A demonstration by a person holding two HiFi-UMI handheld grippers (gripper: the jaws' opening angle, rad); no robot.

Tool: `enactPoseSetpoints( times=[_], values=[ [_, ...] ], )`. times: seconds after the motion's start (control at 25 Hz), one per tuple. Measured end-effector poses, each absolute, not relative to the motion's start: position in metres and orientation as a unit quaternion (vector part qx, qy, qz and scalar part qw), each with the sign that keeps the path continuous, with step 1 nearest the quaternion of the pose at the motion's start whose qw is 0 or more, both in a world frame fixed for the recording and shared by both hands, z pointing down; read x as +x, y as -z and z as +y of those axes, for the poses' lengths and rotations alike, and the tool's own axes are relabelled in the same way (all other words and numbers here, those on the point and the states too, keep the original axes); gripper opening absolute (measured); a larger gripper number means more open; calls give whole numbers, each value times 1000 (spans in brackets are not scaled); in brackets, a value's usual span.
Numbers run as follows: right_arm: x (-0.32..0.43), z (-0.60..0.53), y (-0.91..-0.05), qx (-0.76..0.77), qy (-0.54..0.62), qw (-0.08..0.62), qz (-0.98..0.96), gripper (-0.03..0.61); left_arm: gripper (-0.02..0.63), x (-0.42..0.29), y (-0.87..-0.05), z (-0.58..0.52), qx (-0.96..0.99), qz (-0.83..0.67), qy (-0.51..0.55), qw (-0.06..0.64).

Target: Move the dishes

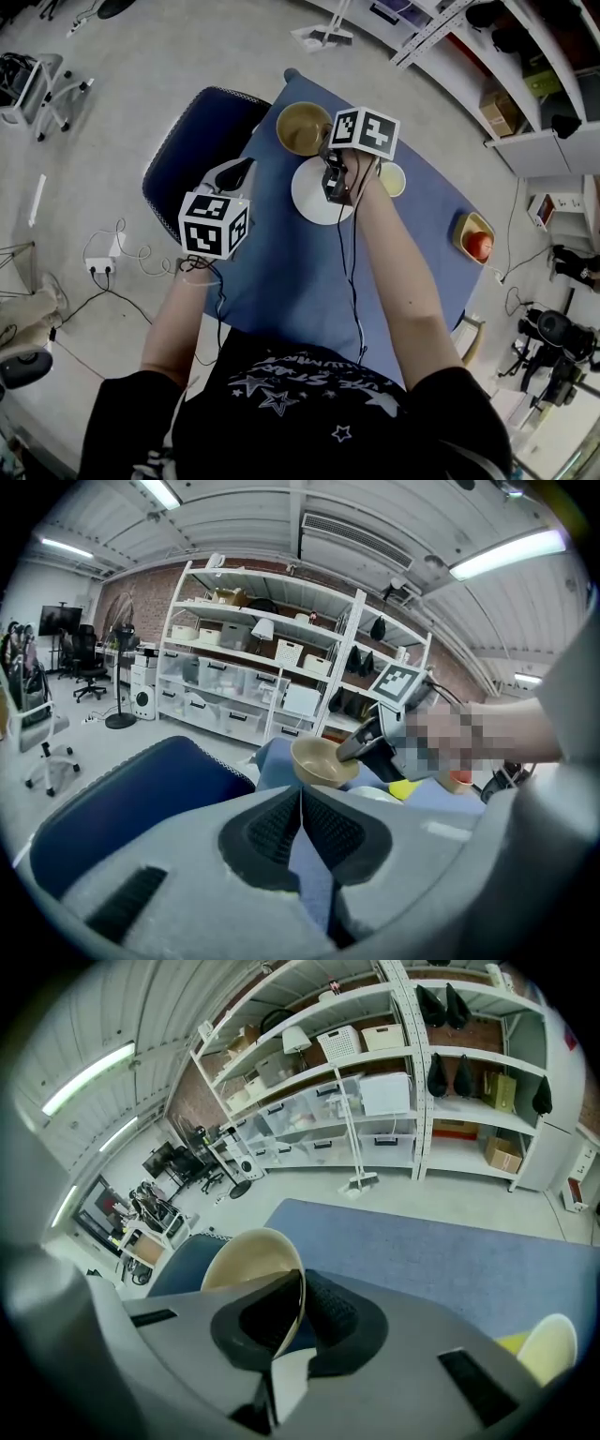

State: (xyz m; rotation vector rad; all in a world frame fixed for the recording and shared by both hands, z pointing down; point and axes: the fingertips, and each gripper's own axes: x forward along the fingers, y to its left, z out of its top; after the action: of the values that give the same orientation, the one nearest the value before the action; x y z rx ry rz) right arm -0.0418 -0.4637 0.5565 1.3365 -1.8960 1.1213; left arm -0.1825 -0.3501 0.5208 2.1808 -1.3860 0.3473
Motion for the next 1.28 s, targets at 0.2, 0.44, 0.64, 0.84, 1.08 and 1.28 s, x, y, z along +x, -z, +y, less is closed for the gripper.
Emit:
enactPoseSetpoints(
  times=[0.2, 0.44, 0.64, 0.84, 1.08, 1.28],
  values=[
    [-42, -463, -565, 502, -430, 276, -697, 23, 23, -181, -527, -348, 807, -509, -129, 271],
    [-40, -463, -562, 501, -419, 274, -706, 100, 24, -179, -529, -342, 806, -509, -131, 273],
    [-35, -462, -547, 503, -410, 261, -714, 146, 24, -180, -523, -335, 803, -515, -131, 270],
    [-33, -453, -526, 498, -398, 225, -737, 147, 24, -183, -505, -317, 804, -524, -125, 253],
    [-15, -424, -457, 497, -330, 203, -776, 58, 24, -169, -464, -291, 803, -541, -111, 223],
    [-9, -384, -424, 464, -306, 177, -812, 2, 24, -155, -442, -255, 798, -556, -100, 210]
  ],
)
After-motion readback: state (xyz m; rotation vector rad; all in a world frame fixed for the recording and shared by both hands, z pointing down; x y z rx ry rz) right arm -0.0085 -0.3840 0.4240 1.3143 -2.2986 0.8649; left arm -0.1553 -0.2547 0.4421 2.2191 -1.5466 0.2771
